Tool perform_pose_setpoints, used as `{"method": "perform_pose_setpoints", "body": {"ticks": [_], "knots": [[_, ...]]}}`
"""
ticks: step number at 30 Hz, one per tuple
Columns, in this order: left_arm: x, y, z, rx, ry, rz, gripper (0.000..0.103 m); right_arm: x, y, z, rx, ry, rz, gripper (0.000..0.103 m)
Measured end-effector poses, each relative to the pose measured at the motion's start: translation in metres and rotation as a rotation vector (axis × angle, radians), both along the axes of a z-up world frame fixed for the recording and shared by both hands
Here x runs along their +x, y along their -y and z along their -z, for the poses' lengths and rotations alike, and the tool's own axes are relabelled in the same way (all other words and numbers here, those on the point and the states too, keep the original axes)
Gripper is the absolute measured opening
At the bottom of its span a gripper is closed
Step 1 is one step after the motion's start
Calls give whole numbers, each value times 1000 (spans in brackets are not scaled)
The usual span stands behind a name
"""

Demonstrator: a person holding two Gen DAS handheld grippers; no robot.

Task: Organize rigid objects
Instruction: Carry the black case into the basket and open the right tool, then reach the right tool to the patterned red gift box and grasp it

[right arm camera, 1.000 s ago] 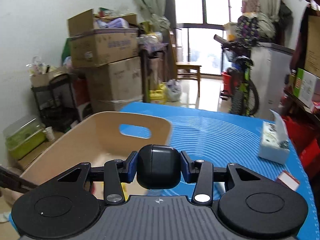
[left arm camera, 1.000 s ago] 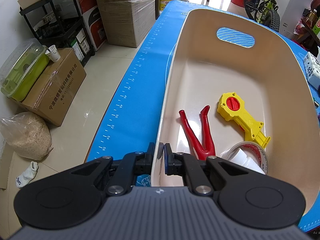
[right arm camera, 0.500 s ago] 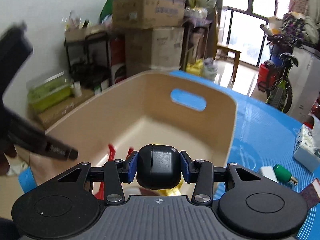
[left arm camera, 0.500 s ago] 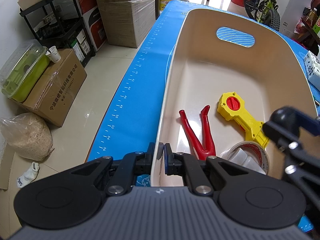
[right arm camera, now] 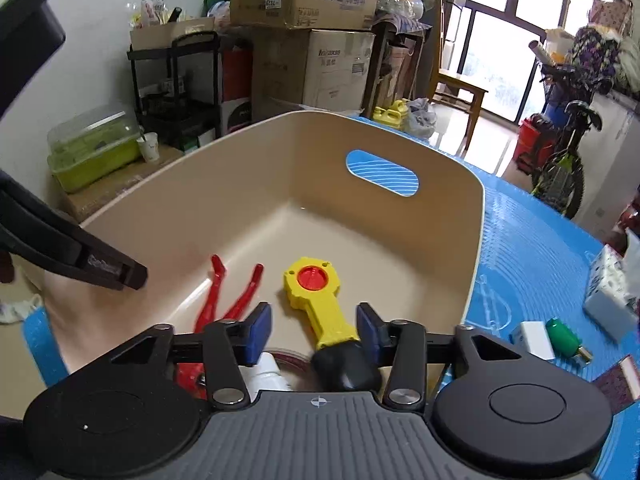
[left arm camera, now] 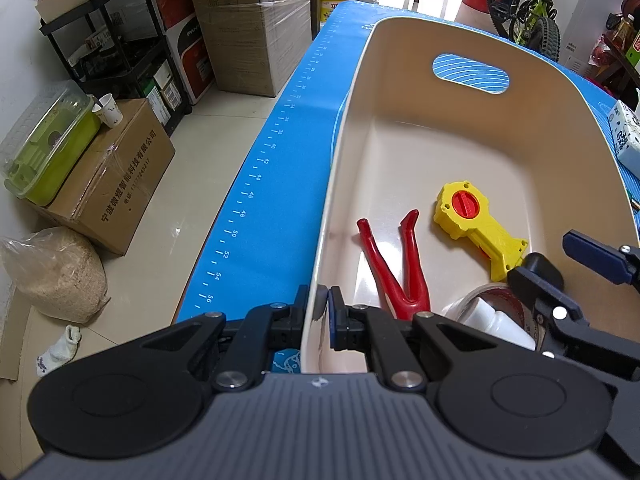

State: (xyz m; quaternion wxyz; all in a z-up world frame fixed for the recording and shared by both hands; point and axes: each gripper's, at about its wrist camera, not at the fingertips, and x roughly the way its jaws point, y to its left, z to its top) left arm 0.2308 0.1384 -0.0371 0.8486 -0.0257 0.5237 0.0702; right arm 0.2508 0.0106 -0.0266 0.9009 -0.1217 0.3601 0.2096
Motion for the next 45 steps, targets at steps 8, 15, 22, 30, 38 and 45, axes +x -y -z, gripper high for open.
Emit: {"method": "perform_pose_setpoints", "body": {"ticks": [8,15,22,30,38,45], "knots": [[0,0,-1,-1,0,-2,11,5,36,-21,132,36,91,76],[1,0,-1,3,-1,-4,11,10,81,-41,184,141,234,88],[1,1,-1,7,-1,-5,11,24,142,-29,171,176,491,99],[0,2,-1,9,-1,-5,11,45,197,17,106,116,721,101],[0,3,0,12,-6,0,11,63,227,51,71,92,861,101],[0,4,1,20,-12,4,11,76,239,73,46,127,919,101]]}}
